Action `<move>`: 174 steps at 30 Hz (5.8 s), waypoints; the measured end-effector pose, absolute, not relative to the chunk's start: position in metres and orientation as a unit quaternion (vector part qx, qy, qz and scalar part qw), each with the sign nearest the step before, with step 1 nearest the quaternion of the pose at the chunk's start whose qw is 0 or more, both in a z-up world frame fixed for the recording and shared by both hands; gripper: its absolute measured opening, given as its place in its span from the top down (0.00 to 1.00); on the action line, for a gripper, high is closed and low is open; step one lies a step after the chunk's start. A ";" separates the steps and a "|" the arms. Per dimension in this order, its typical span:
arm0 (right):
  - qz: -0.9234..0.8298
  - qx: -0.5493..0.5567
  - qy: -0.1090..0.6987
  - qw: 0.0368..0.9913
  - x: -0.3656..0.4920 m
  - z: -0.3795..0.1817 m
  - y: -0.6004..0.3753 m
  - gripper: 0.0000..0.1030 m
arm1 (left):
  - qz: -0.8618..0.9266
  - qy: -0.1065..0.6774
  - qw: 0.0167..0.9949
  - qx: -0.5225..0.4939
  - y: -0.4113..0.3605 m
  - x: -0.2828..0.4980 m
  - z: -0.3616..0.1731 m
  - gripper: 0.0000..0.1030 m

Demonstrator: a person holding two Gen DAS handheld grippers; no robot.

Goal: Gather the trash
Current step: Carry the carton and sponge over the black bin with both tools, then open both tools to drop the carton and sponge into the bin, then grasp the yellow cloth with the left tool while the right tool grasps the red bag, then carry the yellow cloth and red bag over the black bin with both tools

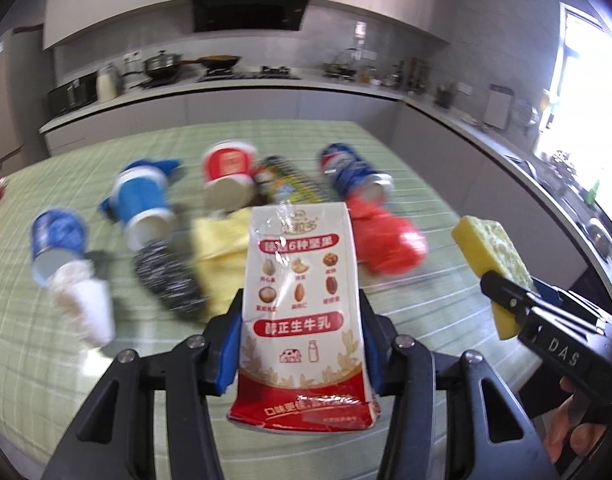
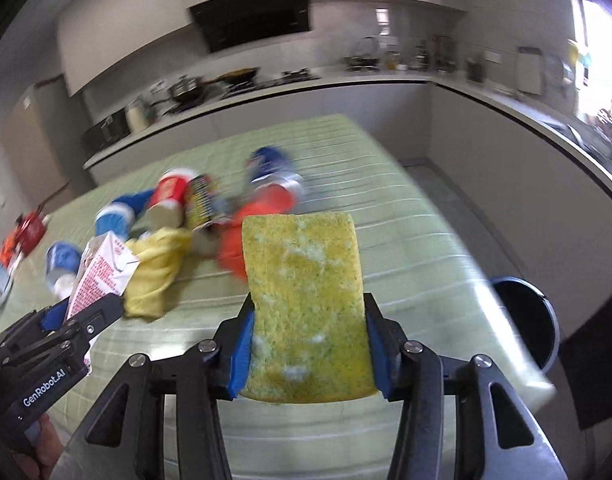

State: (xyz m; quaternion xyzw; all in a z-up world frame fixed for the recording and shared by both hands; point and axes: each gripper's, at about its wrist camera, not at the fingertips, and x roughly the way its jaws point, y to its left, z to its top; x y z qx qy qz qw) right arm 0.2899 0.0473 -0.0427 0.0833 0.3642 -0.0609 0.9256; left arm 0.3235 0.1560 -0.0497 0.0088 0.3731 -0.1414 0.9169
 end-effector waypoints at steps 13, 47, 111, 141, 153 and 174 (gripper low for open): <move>-0.136 0.110 0.381 0.908 0.241 -0.064 -0.220 0.51 | -0.209 0.399 0.893 0.008 -0.076 0.317 -0.058 0.51; -0.107 0.139 0.453 0.874 0.292 -0.150 -0.384 0.31 | -0.152 0.492 0.856 0.052 -0.262 0.342 -0.111 0.24; 0.125 0.063 0.439 0.887 0.441 -0.107 0.083 0.29 | 0.032 0.433 0.901 0.011 0.169 0.408 -0.089 0.20; 0.068 0.093 0.380 0.918 0.353 -0.053 0.073 0.57 | -0.069 0.355 0.932 -0.030 0.184 0.332 -0.023 0.60; 0.040 0.101 0.382 0.918 0.323 -0.056 0.068 0.57 | -0.099 0.334 0.937 -0.006 0.176 0.310 -0.025 0.60; -0.010 0.121 0.358 0.926 0.270 -0.039 -0.096 0.57 | -0.136 0.347 0.928 0.001 0.026 0.297 -0.031 0.60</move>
